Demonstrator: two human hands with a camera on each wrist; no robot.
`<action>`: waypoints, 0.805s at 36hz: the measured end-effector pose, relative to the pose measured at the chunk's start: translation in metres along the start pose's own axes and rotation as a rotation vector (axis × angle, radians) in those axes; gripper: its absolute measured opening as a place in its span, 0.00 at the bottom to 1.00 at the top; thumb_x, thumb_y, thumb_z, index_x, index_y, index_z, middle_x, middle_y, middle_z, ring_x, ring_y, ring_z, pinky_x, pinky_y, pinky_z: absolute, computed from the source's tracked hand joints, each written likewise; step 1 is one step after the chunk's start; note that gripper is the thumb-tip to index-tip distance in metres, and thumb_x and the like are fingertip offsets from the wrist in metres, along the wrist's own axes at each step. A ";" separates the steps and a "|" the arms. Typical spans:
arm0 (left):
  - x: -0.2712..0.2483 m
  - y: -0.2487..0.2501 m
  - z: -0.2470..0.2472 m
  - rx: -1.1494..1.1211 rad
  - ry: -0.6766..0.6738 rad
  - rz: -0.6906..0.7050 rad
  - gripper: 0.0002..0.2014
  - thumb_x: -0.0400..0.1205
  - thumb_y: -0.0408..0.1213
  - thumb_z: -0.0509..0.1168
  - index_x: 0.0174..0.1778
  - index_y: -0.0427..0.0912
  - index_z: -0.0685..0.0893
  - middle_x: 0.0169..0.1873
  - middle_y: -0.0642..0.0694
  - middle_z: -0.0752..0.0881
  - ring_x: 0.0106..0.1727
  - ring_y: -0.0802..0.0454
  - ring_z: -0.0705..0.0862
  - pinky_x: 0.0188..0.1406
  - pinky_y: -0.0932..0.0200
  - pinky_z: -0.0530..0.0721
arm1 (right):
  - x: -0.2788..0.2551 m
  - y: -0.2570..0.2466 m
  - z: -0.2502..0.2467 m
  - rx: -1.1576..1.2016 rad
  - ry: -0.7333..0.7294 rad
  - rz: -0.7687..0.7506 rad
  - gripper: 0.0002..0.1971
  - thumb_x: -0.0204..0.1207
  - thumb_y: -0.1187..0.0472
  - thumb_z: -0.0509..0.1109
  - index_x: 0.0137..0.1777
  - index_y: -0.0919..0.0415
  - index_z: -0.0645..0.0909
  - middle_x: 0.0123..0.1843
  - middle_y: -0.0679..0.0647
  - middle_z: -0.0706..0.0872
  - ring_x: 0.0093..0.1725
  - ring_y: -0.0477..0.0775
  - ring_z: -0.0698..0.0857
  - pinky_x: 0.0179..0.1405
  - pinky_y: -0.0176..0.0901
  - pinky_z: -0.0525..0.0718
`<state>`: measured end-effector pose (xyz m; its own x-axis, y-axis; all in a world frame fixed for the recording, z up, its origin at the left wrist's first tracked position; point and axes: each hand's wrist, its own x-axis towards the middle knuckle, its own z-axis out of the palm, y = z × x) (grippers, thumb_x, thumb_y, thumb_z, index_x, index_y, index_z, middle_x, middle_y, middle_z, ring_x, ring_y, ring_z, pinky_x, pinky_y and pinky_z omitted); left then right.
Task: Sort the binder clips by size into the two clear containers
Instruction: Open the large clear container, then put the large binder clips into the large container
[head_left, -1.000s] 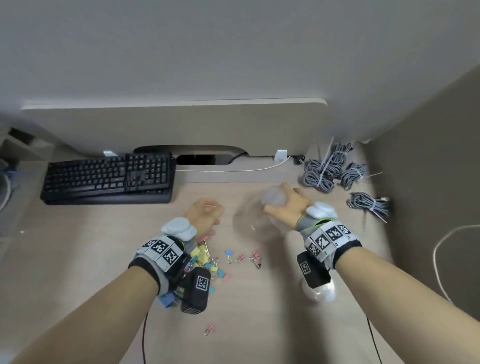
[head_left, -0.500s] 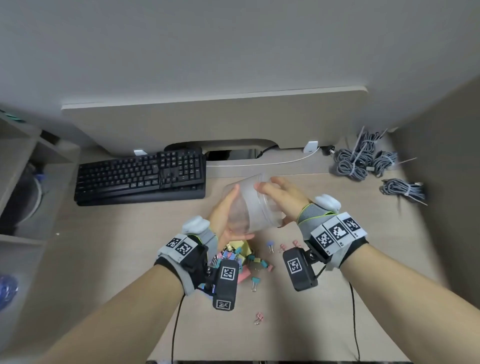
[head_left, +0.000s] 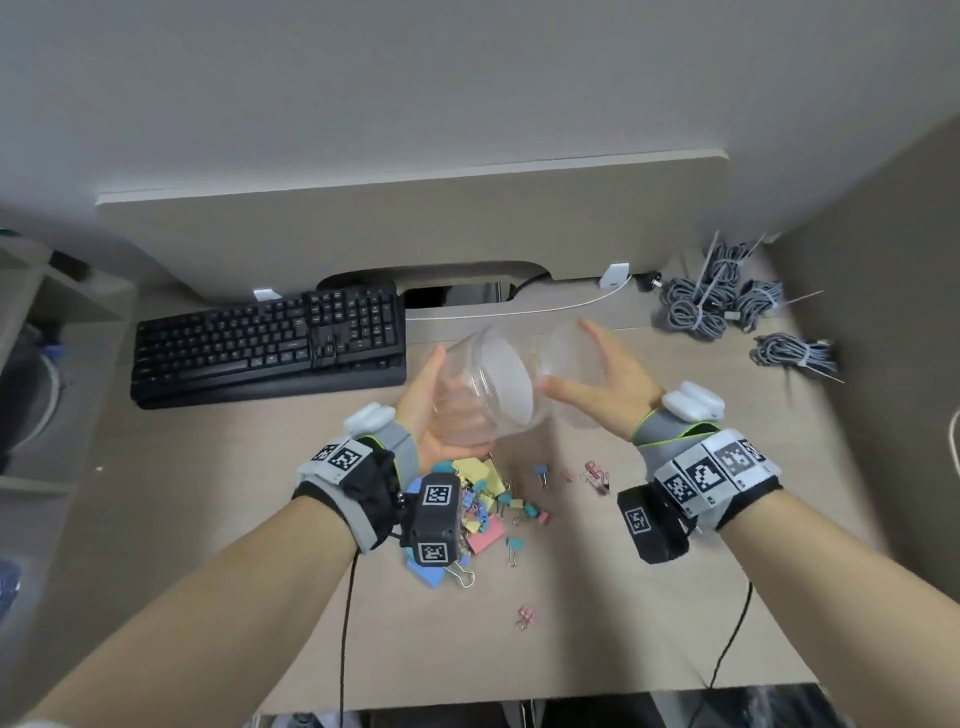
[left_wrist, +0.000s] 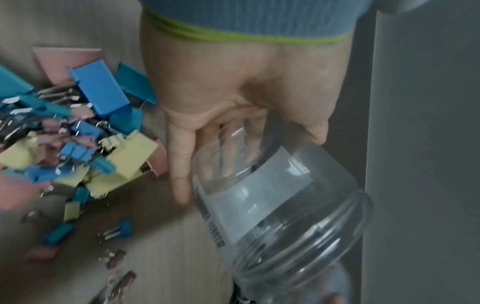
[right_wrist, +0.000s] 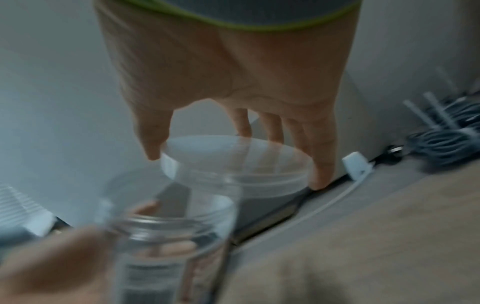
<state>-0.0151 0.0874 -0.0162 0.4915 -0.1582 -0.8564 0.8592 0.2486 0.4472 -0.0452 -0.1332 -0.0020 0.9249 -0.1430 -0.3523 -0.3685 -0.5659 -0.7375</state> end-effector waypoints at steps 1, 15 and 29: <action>-0.002 0.002 -0.001 0.006 0.014 0.021 0.37 0.64 0.71 0.73 0.62 0.49 0.80 0.64 0.36 0.82 0.58 0.26 0.85 0.49 0.23 0.84 | 0.004 0.012 0.000 -0.074 0.011 0.045 0.53 0.60 0.33 0.77 0.82 0.48 0.57 0.82 0.51 0.64 0.79 0.56 0.68 0.77 0.46 0.65; 0.004 -0.008 -0.016 0.050 0.115 0.052 0.40 0.72 0.76 0.57 0.65 0.47 0.84 0.58 0.38 0.89 0.57 0.34 0.88 0.56 0.26 0.82 | 0.043 0.121 0.009 -0.847 -0.118 0.273 0.45 0.56 0.27 0.73 0.69 0.50 0.64 0.67 0.52 0.69 0.67 0.60 0.69 0.56 0.56 0.77; -0.004 -0.004 -0.007 0.094 0.085 0.045 0.39 0.77 0.74 0.50 0.52 0.39 0.83 0.51 0.37 0.90 0.52 0.38 0.89 0.56 0.30 0.84 | 0.020 0.002 0.023 0.049 -0.146 0.040 0.27 0.64 0.25 0.65 0.50 0.45 0.81 0.40 0.54 0.91 0.39 0.59 0.90 0.41 0.57 0.91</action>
<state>-0.0220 0.0938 -0.0163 0.5197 -0.0665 -0.8517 0.8479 0.1622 0.5047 -0.0293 -0.1185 -0.0238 0.8874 -0.0432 -0.4590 -0.4119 -0.5213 -0.7474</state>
